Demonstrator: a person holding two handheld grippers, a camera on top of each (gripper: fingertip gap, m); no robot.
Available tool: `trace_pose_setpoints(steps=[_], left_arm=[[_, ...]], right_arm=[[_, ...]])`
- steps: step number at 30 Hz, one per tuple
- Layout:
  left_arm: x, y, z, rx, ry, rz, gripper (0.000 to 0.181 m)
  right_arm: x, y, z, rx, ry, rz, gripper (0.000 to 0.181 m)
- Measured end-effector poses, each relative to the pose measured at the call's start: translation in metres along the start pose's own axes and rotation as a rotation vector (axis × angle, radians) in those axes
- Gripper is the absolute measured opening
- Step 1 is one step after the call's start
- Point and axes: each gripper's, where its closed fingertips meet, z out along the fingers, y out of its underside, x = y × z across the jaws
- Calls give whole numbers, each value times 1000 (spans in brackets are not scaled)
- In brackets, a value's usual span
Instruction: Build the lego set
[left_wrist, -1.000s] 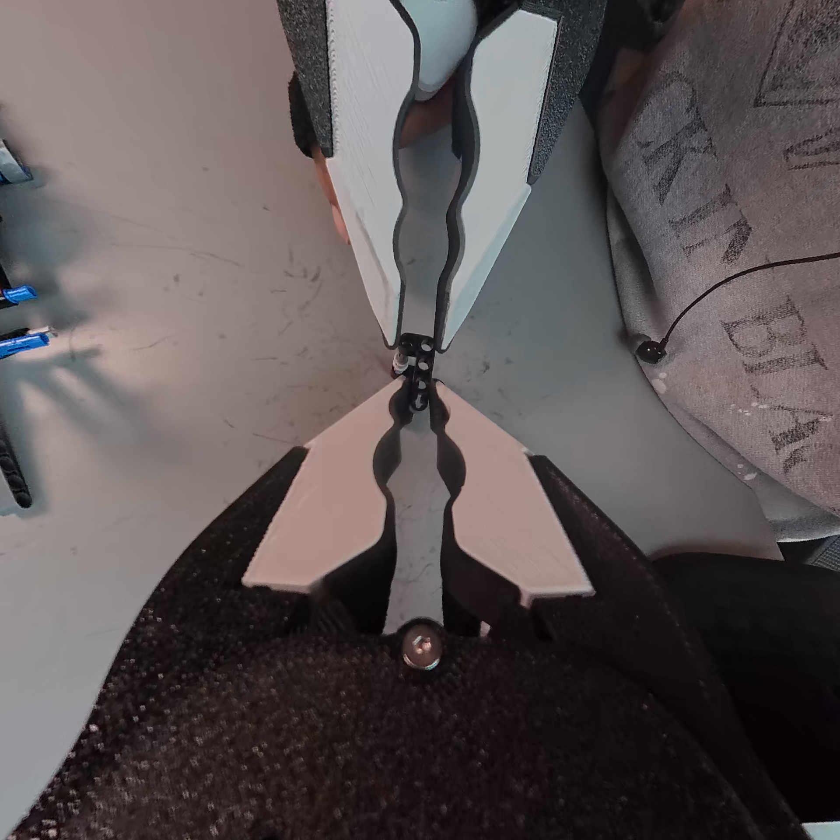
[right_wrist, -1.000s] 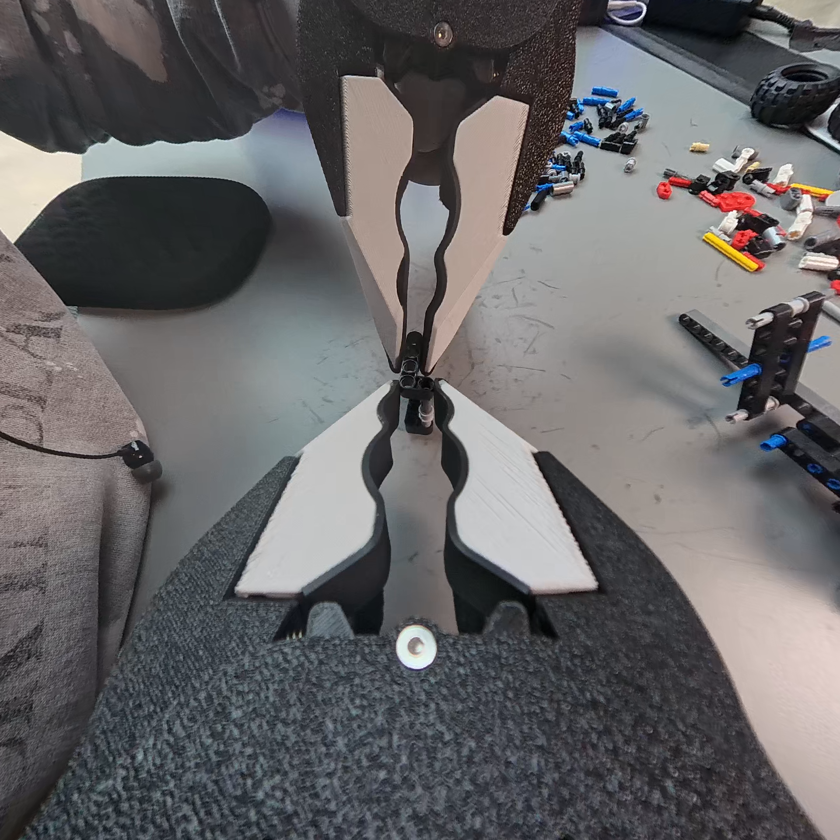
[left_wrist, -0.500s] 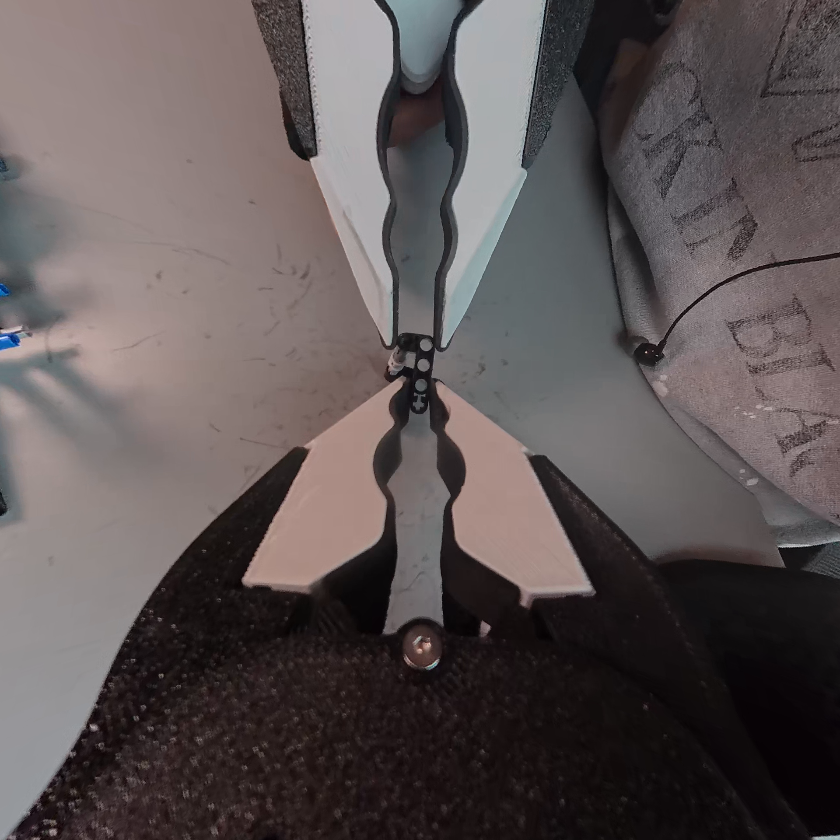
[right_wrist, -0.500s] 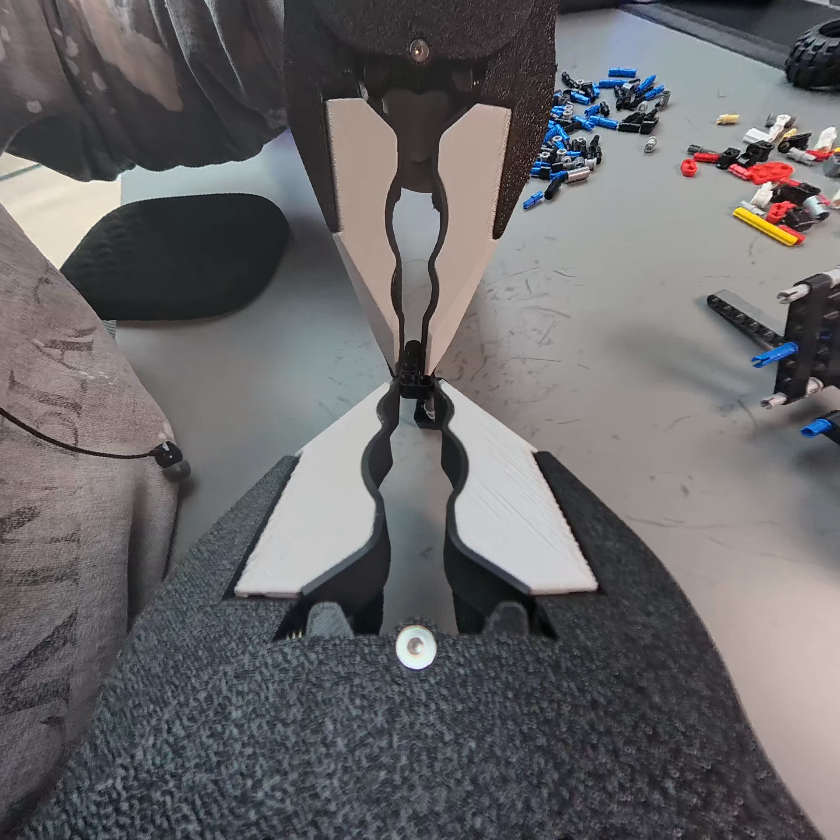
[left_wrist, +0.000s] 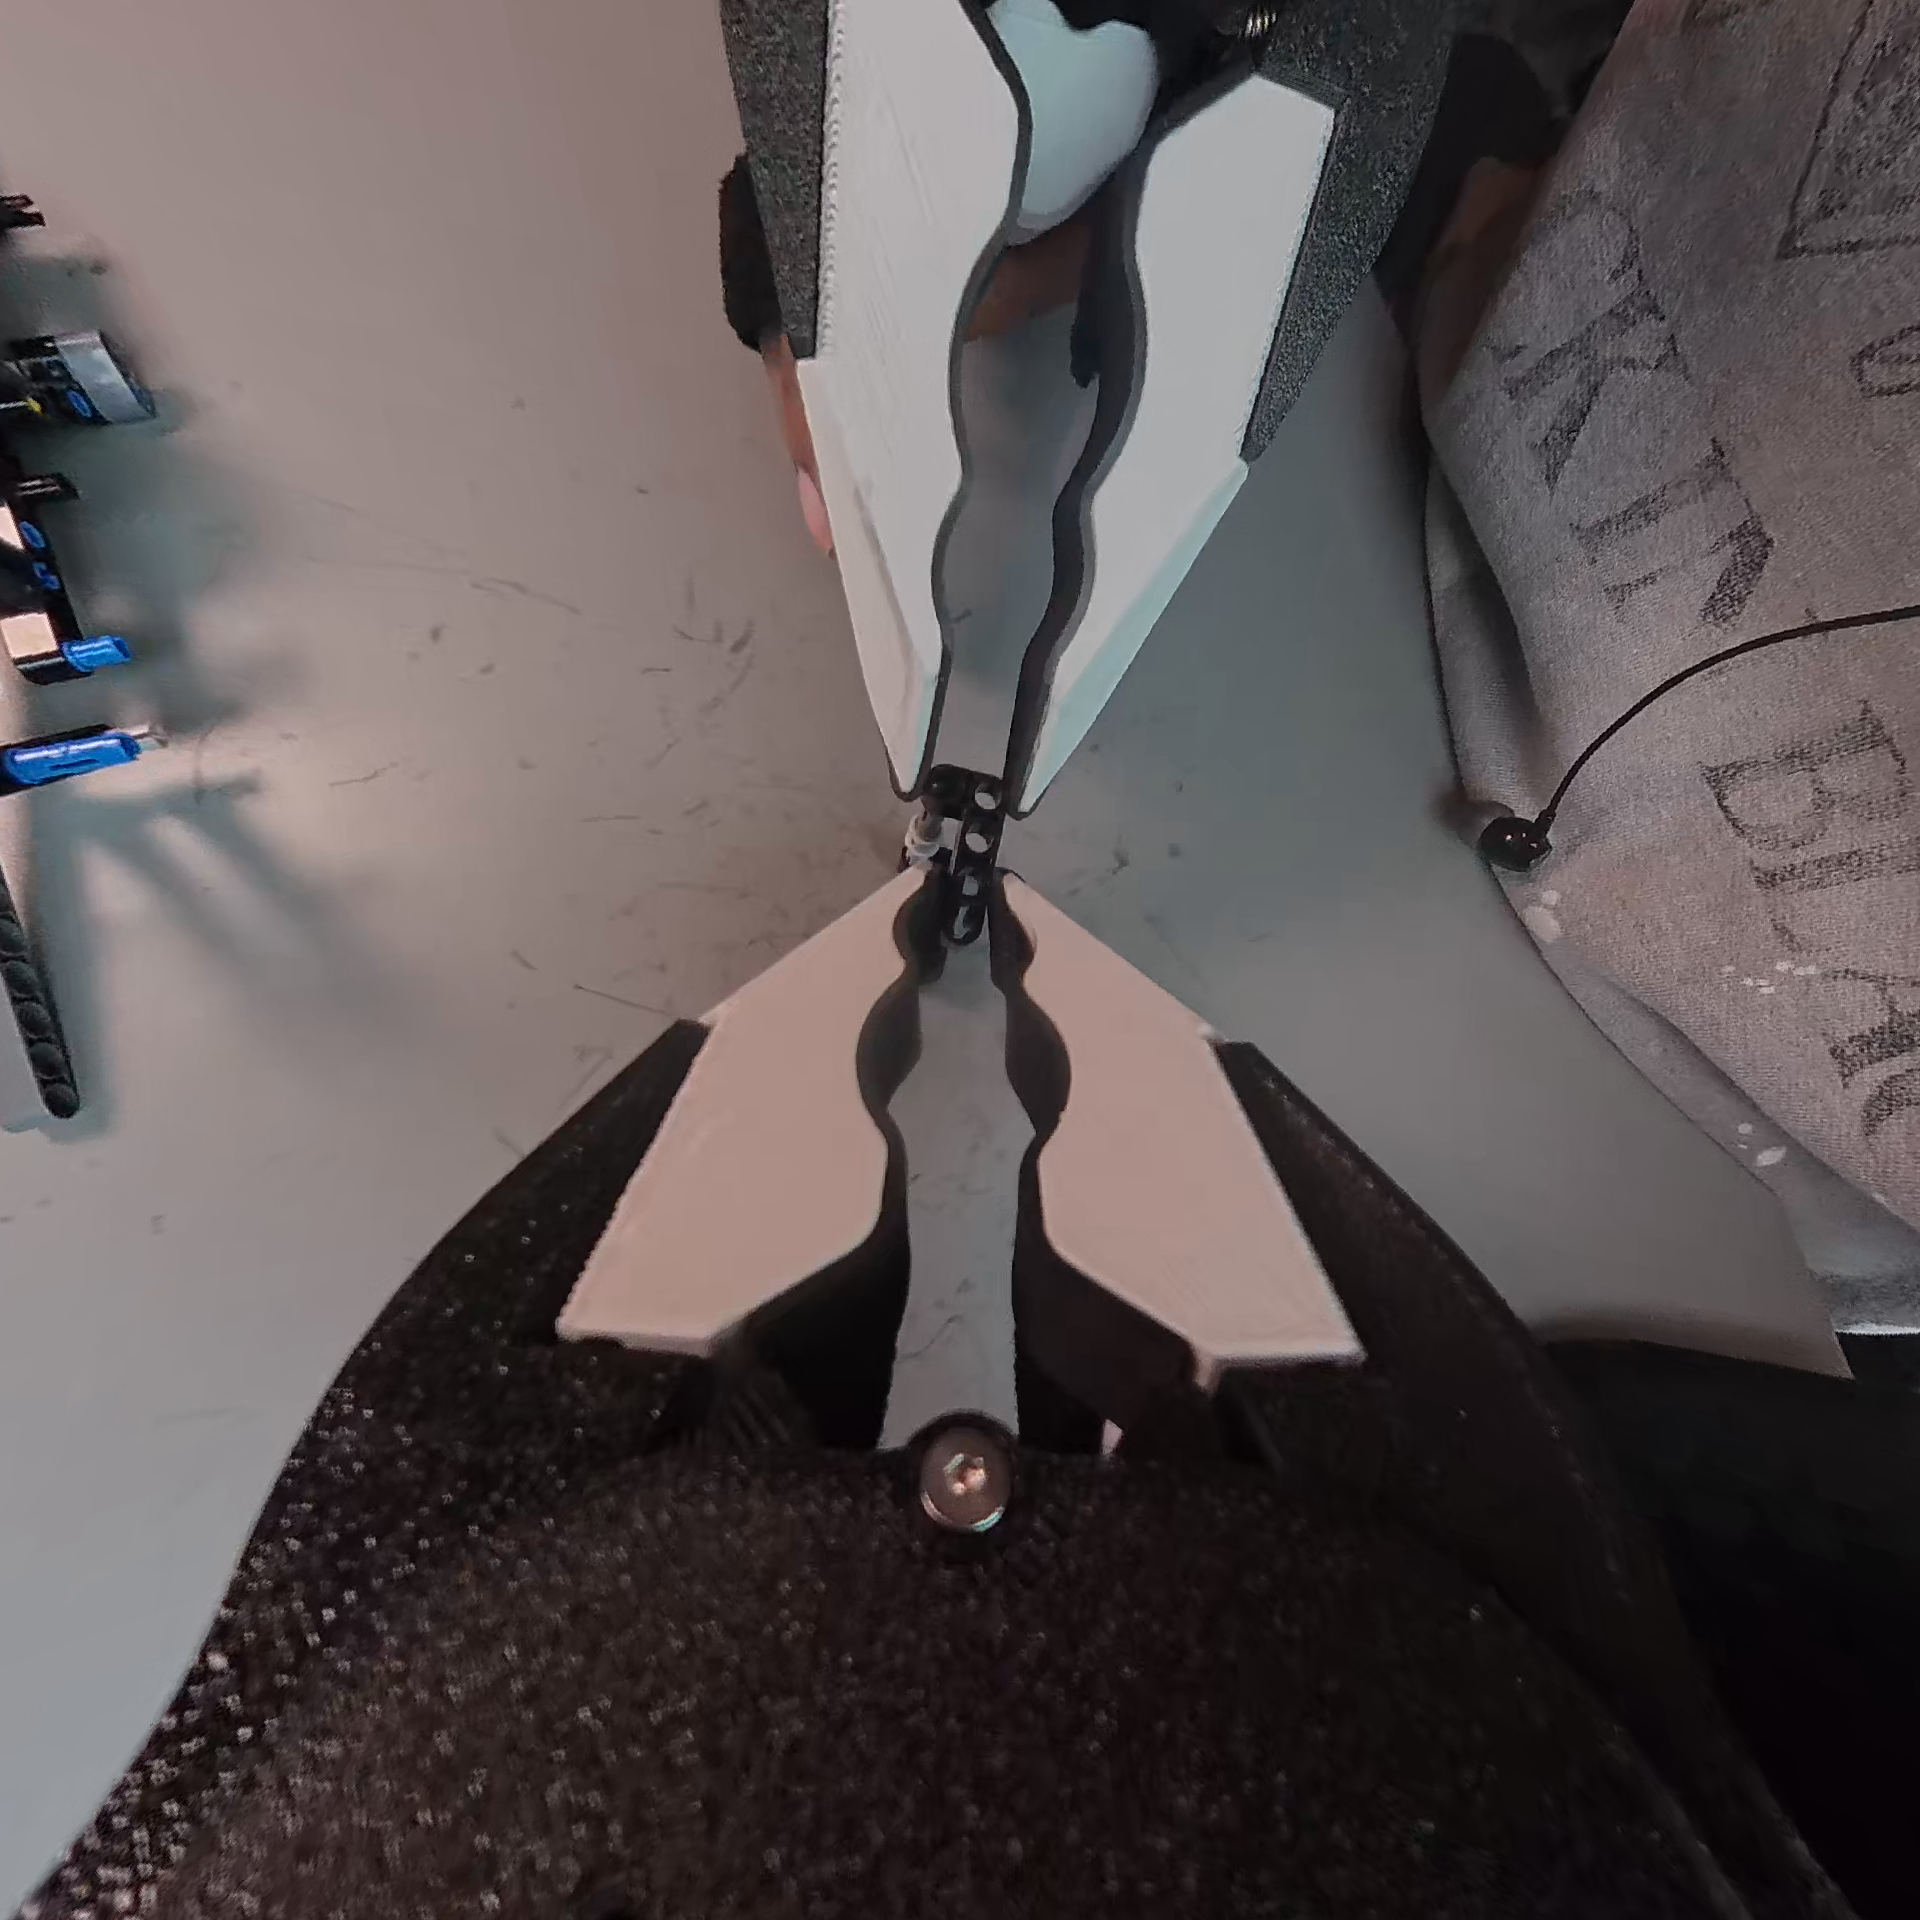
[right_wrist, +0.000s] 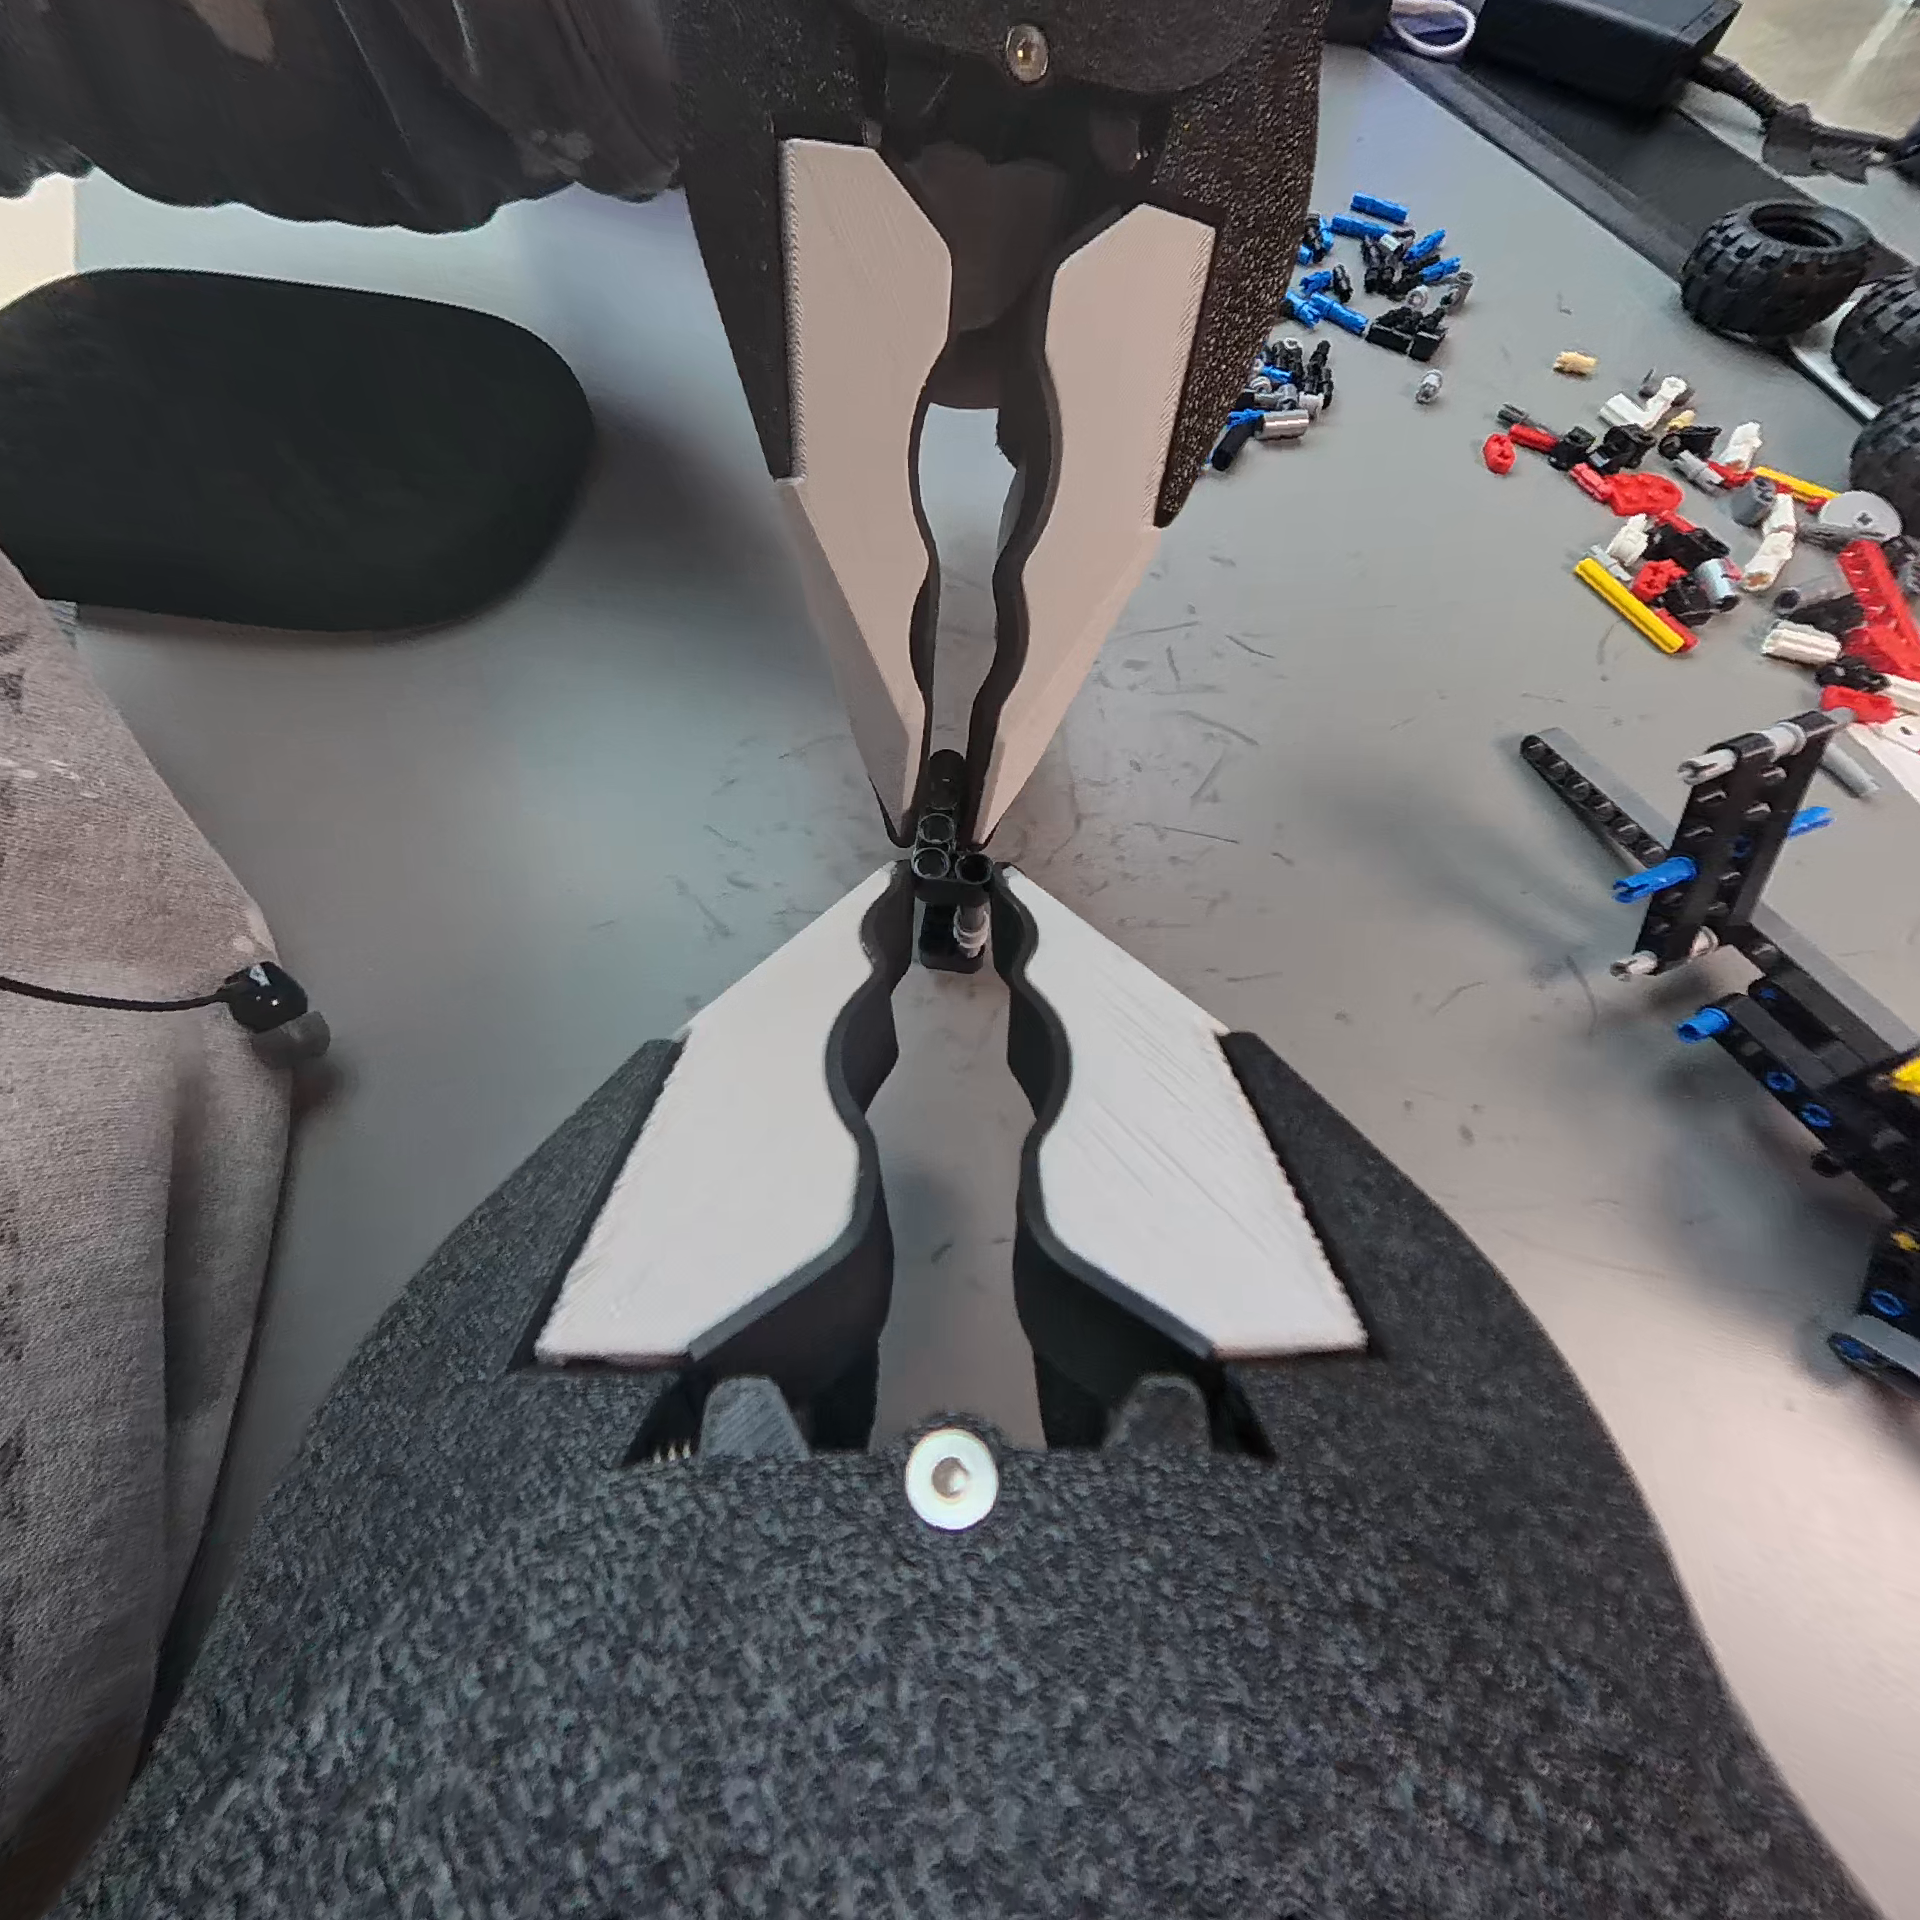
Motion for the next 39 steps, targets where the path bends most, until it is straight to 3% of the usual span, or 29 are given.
trace_pose_setpoints(steps=[15, 34, 39], left_arm=[[-1, 2, 1, -242, -25, 102, 9], [1, 8, 3, -77, -6, -52, 10], [1, 10, 4, -95, -2, -45, 10]], right_arm=[[0, 7, 3, -3, 28, 34, 15], [-1, 4, 8, -14, 1, 54, 15], [-2, 6, 9, -24, -8, 73, 15]])
